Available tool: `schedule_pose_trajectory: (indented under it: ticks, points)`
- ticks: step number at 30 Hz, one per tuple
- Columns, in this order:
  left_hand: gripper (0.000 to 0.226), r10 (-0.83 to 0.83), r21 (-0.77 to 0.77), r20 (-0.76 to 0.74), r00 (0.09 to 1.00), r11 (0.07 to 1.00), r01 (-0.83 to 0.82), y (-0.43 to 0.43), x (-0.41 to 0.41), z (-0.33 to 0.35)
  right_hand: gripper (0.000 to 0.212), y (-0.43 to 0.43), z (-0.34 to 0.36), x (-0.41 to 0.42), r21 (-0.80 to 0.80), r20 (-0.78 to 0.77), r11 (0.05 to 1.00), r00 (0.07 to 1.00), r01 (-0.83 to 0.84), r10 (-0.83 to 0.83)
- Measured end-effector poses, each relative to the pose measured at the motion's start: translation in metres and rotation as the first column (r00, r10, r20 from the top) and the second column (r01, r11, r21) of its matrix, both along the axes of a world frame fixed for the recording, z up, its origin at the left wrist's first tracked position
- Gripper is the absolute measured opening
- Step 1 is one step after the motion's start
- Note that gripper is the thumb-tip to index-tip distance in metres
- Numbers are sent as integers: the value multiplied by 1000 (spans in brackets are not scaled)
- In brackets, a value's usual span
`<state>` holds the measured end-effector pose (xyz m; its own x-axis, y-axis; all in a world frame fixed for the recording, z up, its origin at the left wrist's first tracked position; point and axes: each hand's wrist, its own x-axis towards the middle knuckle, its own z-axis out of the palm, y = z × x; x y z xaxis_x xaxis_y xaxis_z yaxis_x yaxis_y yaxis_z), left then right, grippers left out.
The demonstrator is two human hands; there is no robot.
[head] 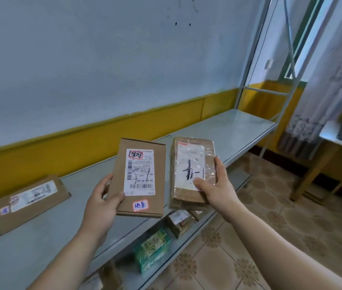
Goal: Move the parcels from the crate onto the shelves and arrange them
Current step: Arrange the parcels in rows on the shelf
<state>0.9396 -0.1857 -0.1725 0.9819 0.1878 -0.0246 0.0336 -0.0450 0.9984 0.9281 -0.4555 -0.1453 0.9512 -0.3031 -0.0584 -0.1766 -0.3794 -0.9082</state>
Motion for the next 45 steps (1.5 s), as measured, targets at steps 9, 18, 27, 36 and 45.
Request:
schedule_pose_trajectory:
  ticks: [9,18,27,36,45]
  points:
    - [54,318,-6,-83,944,947,-320,25,40,-28,91,39,-29,131,31,-41,938,937,-345,346]
    - [57,628,24,-163,761,774,-633,10,35,-44,91,67,-43,210,7,-105,756,751,-655,652]
    - [57,767,71,-224,601,628,-775,17,-16,-64,89,100,-64,202,-21,-216,616,605,-788,766]
    - [59,648,172,-371,665,752,-636,50,-4,-92,92,110,-80,195,-103,-312,670,663,-735,680]
    - [54,582,512,-365,727,777,-365,71,3,-114,91,113,-101,185,-109,-348,728,712,-677,610]
